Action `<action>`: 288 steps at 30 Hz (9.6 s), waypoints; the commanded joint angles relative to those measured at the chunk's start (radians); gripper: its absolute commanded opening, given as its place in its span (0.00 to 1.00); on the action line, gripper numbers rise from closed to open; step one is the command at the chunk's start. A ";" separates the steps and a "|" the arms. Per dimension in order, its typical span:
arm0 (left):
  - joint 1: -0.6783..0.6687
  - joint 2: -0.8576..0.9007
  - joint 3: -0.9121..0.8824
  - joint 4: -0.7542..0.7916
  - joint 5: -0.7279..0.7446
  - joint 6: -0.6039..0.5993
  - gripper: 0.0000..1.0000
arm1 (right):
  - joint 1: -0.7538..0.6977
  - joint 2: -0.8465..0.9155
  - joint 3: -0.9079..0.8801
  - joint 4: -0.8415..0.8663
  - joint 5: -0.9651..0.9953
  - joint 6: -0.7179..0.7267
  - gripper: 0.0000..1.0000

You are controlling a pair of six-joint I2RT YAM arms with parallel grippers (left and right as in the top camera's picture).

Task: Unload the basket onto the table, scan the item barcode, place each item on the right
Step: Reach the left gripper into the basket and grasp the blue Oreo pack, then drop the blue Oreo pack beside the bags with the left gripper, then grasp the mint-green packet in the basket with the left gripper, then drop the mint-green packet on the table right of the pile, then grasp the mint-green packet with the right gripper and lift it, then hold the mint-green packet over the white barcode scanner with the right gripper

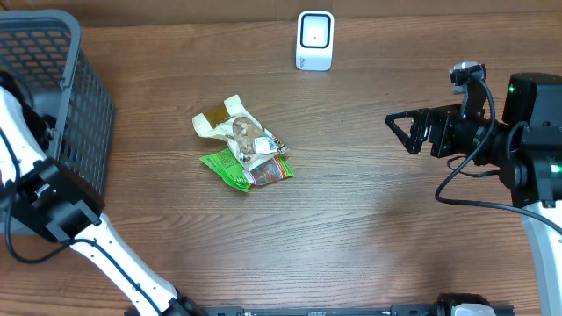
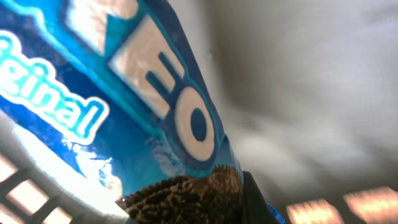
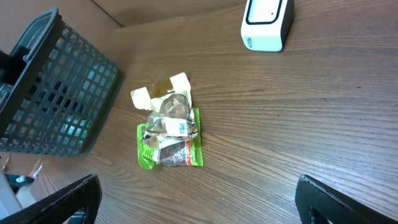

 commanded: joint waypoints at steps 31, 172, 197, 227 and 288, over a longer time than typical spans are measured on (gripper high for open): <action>-0.837 -0.687 -0.589 0.138 0.109 0.031 0.04 | -0.003 0.002 0.020 -0.006 0.002 0.002 1.00; -1.235 -0.394 -0.856 0.459 0.222 0.492 0.05 | 0.036 0.087 0.014 -0.005 0.222 0.003 1.00; -0.885 -0.358 -0.159 0.108 0.243 0.118 1.00 | 0.124 0.435 0.014 0.039 -0.029 0.003 1.00; -0.832 -0.357 -0.167 0.071 0.304 0.152 1.00 | 0.470 0.800 -0.006 0.175 0.236 0.684 0.63; -0.832 -0.357 -0.167 0.079 0.202 0.155 1.00 | 0.469 0.838 0.451 0.828 1.089 -0.401 0.04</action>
